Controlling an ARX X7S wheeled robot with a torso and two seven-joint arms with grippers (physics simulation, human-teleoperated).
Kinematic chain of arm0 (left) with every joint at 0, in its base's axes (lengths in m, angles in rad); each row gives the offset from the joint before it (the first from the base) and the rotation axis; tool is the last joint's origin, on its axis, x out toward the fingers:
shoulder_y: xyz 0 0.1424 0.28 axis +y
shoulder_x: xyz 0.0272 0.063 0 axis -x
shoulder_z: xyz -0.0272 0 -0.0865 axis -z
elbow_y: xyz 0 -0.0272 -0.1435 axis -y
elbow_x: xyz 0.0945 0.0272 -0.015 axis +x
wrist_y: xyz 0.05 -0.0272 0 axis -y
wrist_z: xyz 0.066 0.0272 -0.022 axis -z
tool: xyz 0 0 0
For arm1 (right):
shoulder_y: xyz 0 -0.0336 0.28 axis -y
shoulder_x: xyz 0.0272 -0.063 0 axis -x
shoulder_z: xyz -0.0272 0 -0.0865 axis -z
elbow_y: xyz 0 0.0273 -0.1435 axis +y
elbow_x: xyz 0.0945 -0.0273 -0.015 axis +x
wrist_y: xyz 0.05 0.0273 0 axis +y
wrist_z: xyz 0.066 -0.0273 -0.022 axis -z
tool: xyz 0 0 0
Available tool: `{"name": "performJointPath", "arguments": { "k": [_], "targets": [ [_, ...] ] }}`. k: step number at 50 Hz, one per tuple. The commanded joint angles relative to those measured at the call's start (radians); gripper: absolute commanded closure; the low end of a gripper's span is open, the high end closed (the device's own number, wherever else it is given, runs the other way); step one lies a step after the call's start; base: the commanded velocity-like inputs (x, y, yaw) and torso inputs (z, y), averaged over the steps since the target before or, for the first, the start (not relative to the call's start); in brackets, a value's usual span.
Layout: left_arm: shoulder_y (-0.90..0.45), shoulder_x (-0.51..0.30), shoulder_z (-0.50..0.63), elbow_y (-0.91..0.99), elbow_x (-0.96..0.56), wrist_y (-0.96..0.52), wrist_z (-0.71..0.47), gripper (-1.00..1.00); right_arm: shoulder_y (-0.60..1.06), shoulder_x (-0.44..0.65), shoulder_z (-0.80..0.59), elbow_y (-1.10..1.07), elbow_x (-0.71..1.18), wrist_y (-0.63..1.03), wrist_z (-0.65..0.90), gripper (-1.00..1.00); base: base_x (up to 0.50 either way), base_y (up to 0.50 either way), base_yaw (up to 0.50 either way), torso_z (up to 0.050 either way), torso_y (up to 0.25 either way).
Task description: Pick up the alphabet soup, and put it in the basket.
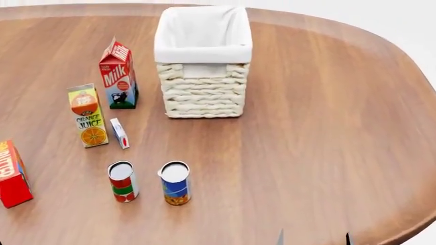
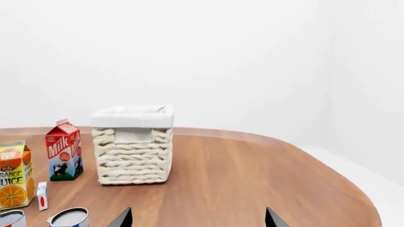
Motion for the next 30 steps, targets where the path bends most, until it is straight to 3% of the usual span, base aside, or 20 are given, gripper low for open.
{"name": "performJointPath", "arguments": {
  "k": [1,30],
  "targets": [
    [0.004,-0.006,0.005,0.005,-0.001,0.002,-0.006,-1.0,0.0,0.006,-0.006,-0.002,0.008,-0.002,0.002,-1.0,0.22,0.0,0.0,0.0,0.0],
    [0.006,-0.017,0.015,0.007,0.001,0.011,-0.021,-1.0,0.0,0.017,-0.017,-0.004,0.014,-0.004,0.017,-1.0,0.23,0.0,0.0,0.0,0.0]
  ]
}}
